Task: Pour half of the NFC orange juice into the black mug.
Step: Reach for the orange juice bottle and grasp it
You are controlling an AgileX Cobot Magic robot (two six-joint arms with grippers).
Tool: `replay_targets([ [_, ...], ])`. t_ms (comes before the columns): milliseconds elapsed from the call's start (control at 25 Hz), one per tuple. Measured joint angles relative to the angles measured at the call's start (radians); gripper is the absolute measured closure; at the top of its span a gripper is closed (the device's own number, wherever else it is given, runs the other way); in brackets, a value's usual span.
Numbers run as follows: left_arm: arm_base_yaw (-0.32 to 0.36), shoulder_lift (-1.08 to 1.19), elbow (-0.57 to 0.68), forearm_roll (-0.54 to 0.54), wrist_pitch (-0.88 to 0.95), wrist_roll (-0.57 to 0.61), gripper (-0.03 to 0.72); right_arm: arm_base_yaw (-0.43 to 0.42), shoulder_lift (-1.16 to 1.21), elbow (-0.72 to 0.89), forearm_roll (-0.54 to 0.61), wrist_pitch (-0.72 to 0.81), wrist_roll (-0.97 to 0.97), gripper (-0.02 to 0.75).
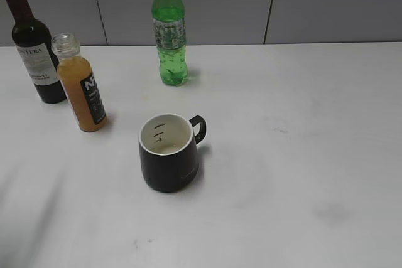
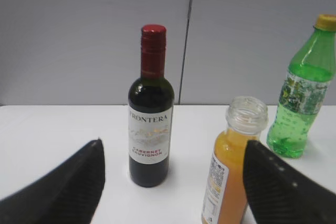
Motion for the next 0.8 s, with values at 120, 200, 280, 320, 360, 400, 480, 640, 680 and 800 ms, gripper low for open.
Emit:
replay_targets([
  [120,-0.025,0.12,0.001,0.026,-0.095,-0.01,0.061,0.0,0.0,0.0,0.0,0.0,0.0,0.143],
  [200,-0.041,0.199,0.002,0.049,-0.157,-0.022,0.062,0.0,0.0,0.0,0.0,0.0,0.0,0.143],
  [280,-0.059,0.288,0.002,0.07,-0.221,-0.027,0.062,0.0,0.0,0.0,0.0,0.0,0.0,0.143],
  [320,-0.068,0.334,0.002,0.079,-0.252,-0.028,0.062,0.0,0.0,0.0,0.0,0.0,0.0,0.143],
  [360,-0.075,0.373,0.002,0.094,-0.293,-0.028,0.063,0.0,0.0,0.0,0.0,0.0,0.0,0.143],
  [400,-0.08,0.418,0.001,0.105,-0.335,-0.029,0.064,0.0,0.0,0.0,0.0,0.0,0.0,0.143],
  [480,-0.086,0.495,0.001,0.124,-0.401,-0.029,0.065,0.0,0.0,0.0,0.0,0.0,0.0,0.143],
  [640,-0.088,0.637,0.0,0.136,-0.517,-0.044,0.067,0.0,0.0,0.0,0.0,0.0,0.0,0.143],
  [680,-0.088,0.672,0.0,0.137,-0.549,-0.049,0.067,0.0,0.0,0.0,0.0,0.0,0.0,0.143],
  [800,-0.088,0.763,-0.001,0.156,-0.643,-0.055,0.07,0.0,0.0,0.0,0.0,0.0,0.0,0.143],
])
